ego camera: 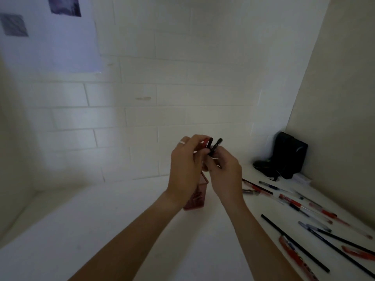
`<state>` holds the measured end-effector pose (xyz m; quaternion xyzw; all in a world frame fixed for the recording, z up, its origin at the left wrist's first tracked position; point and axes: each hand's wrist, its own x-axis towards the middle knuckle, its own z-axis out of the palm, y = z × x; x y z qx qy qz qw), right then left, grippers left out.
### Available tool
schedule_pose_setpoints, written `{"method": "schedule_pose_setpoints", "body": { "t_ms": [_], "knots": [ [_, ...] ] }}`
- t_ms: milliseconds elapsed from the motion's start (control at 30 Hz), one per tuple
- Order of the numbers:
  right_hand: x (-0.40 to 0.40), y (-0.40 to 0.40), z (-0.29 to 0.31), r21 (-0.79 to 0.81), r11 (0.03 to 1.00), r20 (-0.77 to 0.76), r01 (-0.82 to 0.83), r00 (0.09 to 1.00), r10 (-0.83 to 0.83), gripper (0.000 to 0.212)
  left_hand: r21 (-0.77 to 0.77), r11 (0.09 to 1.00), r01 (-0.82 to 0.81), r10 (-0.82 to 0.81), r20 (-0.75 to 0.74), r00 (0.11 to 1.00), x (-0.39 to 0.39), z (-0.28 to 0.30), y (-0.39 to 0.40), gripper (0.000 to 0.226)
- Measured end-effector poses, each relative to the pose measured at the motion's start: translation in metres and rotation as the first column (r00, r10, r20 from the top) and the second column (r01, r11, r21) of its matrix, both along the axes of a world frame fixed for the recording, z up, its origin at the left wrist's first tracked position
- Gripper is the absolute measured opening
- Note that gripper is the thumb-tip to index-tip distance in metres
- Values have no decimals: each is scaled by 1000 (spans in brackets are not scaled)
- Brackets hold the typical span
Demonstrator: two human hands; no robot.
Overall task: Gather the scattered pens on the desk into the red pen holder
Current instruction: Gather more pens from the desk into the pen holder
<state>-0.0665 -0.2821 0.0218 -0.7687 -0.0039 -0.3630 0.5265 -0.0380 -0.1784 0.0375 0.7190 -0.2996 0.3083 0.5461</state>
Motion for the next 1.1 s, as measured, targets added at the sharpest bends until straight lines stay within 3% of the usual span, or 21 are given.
{"method": "schedule_pose_setpoints", "body": {
  "t_ms": [133, 300, 400, 467, 600, 700, 767, 833, 900, 967, 1033, 1100],
  "knots": [
    [19, -4, -25, -12, 1000, -102, 10, 995, -11, 8, 82, 995, -59, 65, -72, 995, 23, -21, -2, 29],
    [31, -13, -51, -272, 959, -231, 79, 962, -145, 11, 289, 957, -38, 81, -137, 987, 44, -57, -3, 45],
    [33, -17, -61, -372, 925, -326, 80, 922, -211, 14, 411, 907, -93, 124, -51, 991, 45, -71, -3, 54],
    [33, -18, -62, -372, 926, -323, 72, 925, -202, 16, 423, 894, -145, 146, 30, 989, 43, -75, -3, 57],
    [36, -16, -58, -346, 927, -150, 144, 967, -206, 12, 394, 871, -295, 251, 161, 954, 43, -72, -4, 60],
    [37, -15, -60, -360, 916, -164, 178, 954, -250, 21, 255, 847, -467, 425, 205, 882, 32, -75, -4, 48],
    [37, -13, -65, -377, 907, -214, 188, 935, -283, 43, 113, 860, -498, 489, 98, 867, 22, -82, -3, 46],
    [40, -10, -71, -388, 905, -266, 176, 918, -293, 57, 66, 884, -462, 467, -127, 875, 23, -96, -2, 57],
    [44, -8, -75, -338, 936, -341, 94, 915, -215, 54, 77, 945, -317, 320, -401, 858, 32, -104, -2, 72],
    [48, -7, -76, -237, 972, -380, 3, 920, -95, 36, 16, 992, -127, 114, -561, 820, 42, -107, -2, 56],
    [49, -7, -76, -178, 983, -368, -39, 929, -30, 28, 39, 999, -13, 33, -581, 813, 48, -106, -2, 25],
    [49, -7, -78, -159, 986, -337, -46, 942, -10, 26, 93, 996, -2, 51, -525, 849, 56, -110, -1, 24]
  ]
}}
